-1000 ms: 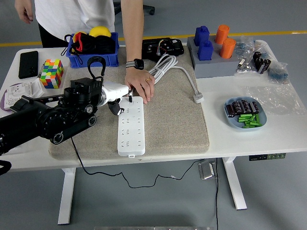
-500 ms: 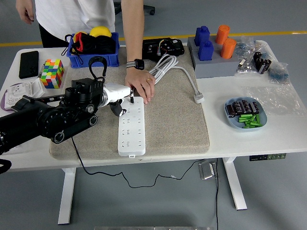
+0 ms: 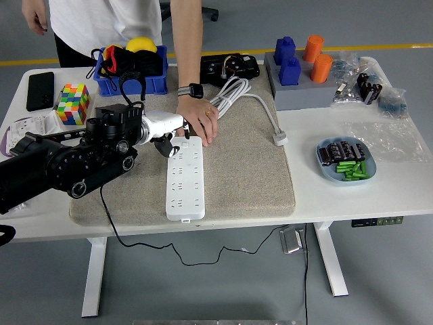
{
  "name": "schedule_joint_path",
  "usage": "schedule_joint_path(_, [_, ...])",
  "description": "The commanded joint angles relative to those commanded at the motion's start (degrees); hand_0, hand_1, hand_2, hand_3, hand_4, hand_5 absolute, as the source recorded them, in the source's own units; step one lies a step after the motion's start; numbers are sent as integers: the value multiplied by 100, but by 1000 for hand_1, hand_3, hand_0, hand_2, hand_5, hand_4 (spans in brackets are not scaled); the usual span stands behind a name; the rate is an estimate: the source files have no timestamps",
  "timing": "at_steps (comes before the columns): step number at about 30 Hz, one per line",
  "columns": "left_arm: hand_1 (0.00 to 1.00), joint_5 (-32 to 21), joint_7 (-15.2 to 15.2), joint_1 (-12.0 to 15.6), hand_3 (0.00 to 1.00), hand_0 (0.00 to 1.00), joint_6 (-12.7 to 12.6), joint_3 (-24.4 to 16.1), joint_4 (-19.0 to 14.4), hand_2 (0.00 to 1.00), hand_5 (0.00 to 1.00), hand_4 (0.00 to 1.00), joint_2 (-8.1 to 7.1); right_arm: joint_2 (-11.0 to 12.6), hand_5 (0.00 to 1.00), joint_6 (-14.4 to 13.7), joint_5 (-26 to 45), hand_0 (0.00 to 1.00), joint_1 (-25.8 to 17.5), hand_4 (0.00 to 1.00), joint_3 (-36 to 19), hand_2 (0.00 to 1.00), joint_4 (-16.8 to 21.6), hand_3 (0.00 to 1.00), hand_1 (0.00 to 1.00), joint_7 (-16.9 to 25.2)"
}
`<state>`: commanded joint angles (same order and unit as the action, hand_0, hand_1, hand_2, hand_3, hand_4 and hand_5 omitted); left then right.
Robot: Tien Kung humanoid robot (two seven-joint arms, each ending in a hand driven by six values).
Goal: Pull the plug out,throw it away,press the button
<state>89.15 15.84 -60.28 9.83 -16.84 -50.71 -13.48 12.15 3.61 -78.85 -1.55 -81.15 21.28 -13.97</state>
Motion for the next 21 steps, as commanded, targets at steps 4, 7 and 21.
schedule_joint_path(4, [91,99,-15,271,693,121,28,-717,-256,190,6,544,-142,-9,794,-2,-7,785,-2,787,-8,742,6,744,747,1])
schedule_joint_path(7, [91,210,6,646,693,121,29,-1436,-562,190,6,544,-269,-18,794,-2,-10,785,-5,787,-9,742,14,744,747,2])
schedule_joint_path(21, [322,452,-540,2688,743,244,-568,-4768,-1964,403,164,687,-154,-32,795,0,-21,785,-7,788,19,742,22,744,746,2])
